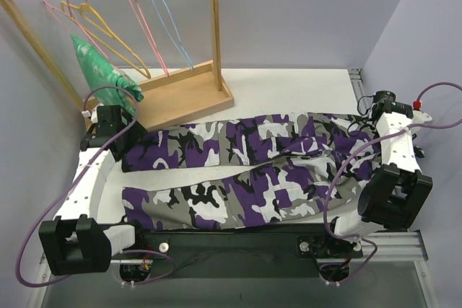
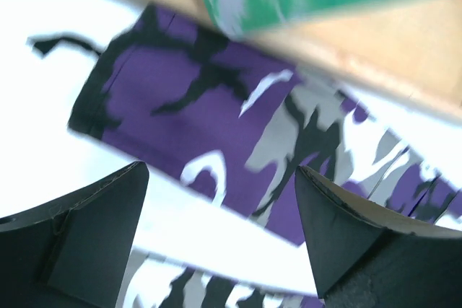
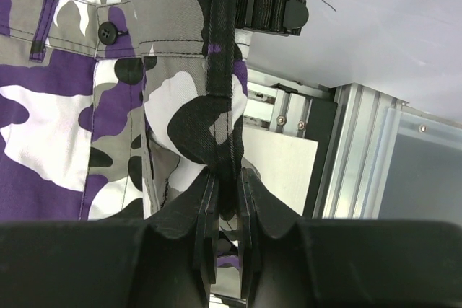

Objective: Place the trousers on the hanger
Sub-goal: Flatten out the trousers at the center of the board.

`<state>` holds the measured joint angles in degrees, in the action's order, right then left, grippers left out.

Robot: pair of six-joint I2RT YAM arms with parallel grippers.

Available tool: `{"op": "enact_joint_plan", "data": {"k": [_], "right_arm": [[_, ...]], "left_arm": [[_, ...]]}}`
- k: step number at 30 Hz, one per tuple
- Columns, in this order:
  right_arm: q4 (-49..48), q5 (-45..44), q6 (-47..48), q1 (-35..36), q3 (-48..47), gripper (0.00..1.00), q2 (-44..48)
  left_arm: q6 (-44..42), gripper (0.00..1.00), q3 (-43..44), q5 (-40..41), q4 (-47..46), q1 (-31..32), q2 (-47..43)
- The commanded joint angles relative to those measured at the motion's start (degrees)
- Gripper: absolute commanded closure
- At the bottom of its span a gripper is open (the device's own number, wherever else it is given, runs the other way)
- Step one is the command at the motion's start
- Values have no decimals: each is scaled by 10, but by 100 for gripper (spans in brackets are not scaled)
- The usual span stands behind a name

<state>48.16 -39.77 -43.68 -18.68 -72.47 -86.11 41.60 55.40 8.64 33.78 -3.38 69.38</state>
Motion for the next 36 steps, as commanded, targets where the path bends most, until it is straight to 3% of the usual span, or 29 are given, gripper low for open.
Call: {"op": "enact_joint_plan", "data": {"k": [1, 6, 10, 13, 25, 36], "right_arm": [[9, -13, -27, 3, -29, 100, -20], [5, -5, -33, 3, -34, 100, -36], [3, 4, -36, 3, -25, 100, -42], [0, 6, -38, 3, -15, 100, -40], [-3, 0, -33, -1, 9, 100, -4], [-3, 0, -24, -16, -11, 100, 1]], "left_arm": [[12, 7, -24, 12, 124, 28, -44], [62, 7, -58, -6, 153, 107, -51], [96, 7, -56, -15, 157, 211, -22], [98, 6, -58, -31, 157, 242, 6], [17, 5, -124, -101, 54, 242, 90], [-7, 5, -158, -95, -27, 240, 135]]}}
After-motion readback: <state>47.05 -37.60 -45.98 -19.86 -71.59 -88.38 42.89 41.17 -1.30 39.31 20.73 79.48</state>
